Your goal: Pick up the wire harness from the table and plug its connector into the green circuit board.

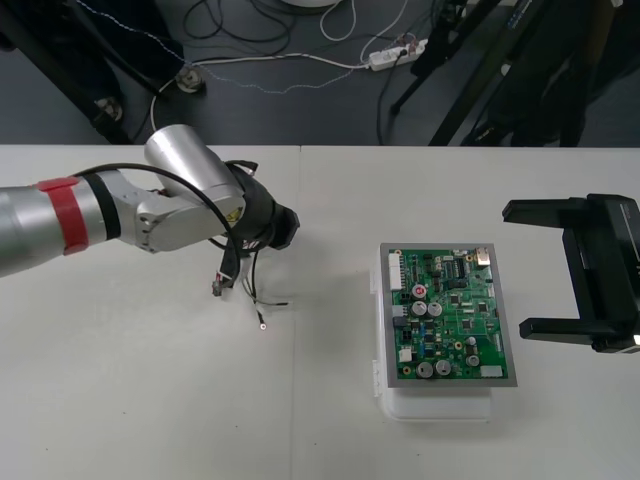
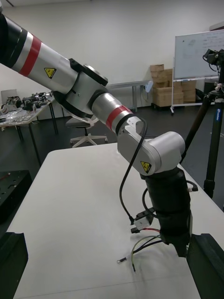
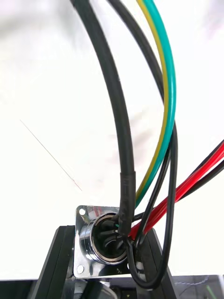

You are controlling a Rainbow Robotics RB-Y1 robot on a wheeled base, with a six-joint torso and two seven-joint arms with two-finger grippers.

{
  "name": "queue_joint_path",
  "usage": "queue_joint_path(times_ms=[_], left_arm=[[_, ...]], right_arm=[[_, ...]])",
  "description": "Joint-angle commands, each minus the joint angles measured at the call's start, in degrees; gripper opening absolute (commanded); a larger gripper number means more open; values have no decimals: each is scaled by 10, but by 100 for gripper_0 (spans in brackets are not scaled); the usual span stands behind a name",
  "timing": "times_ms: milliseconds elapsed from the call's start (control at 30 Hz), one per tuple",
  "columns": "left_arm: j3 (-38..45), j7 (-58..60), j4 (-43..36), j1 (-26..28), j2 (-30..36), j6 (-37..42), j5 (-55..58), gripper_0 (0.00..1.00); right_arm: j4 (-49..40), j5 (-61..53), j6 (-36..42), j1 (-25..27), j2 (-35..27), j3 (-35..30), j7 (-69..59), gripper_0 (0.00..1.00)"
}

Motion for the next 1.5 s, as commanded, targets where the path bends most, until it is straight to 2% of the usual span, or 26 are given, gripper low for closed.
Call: queue_joint_path(times_ms=[33,533,767,967,1233,1500], left_arm=[[6,-14,-60,-24,82,20,48,0],[27,8,-177,-24,250,20,240,0],[52,20,-184,-19,289,-1,335,0],[200,34,-178,40,293,-133,382,0],[365,60,-176,125,286,-257,429,0],[536,159,-193,223,258,-393,455,0]], right_arm=[[-7,-8,0,4,0,7,30,100],[-7,-6,0,4,0,7,26,100],[-7,0,0,4,0,7,28,100],[-7,1,0,4,0,7,28,100],[-7,1,0,5,0,10,27,100],[-7,1,0,4,0,11,24,100]])
